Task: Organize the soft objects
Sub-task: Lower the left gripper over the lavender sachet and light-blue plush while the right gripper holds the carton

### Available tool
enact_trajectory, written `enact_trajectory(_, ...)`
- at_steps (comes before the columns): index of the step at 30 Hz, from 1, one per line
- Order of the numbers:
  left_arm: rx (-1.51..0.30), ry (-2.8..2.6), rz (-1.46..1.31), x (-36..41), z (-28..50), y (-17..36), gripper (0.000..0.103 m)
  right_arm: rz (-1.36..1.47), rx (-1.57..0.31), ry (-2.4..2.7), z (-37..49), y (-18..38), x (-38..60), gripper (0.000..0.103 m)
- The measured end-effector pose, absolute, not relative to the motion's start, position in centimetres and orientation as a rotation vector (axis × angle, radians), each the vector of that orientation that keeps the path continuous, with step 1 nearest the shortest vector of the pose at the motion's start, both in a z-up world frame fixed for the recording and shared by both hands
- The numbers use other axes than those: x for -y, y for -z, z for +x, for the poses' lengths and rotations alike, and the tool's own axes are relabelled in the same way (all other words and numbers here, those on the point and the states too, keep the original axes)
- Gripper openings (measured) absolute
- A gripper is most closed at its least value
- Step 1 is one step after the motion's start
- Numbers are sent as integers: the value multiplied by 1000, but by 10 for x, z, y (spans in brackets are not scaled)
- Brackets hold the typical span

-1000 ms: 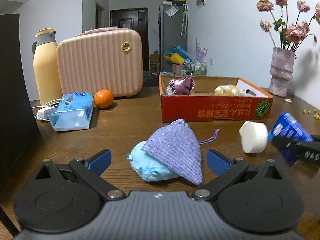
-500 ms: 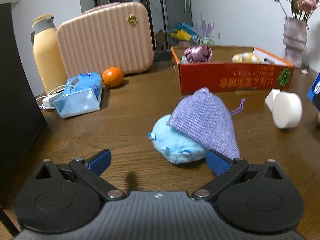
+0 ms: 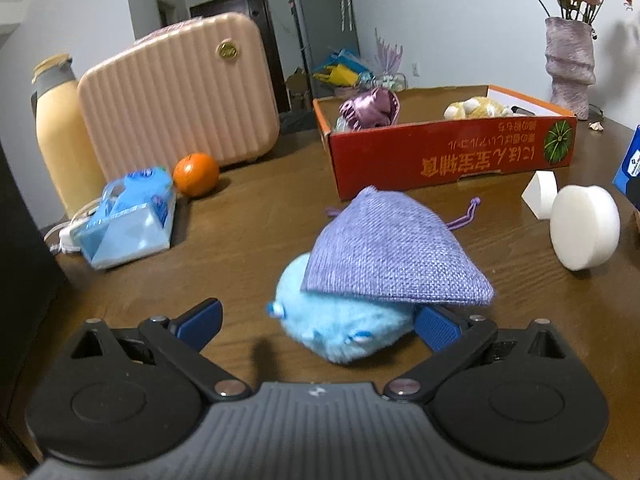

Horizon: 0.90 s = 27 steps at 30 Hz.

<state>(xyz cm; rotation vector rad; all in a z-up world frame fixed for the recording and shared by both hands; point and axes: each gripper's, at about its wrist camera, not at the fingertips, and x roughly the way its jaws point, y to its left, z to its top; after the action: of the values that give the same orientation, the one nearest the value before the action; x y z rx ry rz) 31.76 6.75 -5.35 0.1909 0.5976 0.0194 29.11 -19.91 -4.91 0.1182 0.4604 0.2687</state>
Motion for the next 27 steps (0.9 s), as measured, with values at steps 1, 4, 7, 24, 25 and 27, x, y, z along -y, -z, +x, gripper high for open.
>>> enact_trajectory(1, -586, -19, 197, -66, 319, 53, 103, 118, -460, -267, 291, 49, 199, 23)
enact_trajectory(4, -555, -14, 215, -64, 324, 53, 103, 118, -461, -266, 291, 49, 199, 23)
enact_trajectory(7, -548, 8, 214, -64, 331, 53, 103, 117, -463, -267, 291, 50, 199, 23)
enact_trajectory(24, -560, 99, 156, -69, 334, 51, 67, 119, -453, -271, 291, 50, 199, 23)
enact_trajectory(25, -555, 98, 159, -69, 332, 50, 65, 121, -452, -271, 290, 49, 200, 23)
enact_trajectory(27, -547, 94, 168, -68, 330, 50, 64, 123, -449, -272, 290, 49, 200, 23)
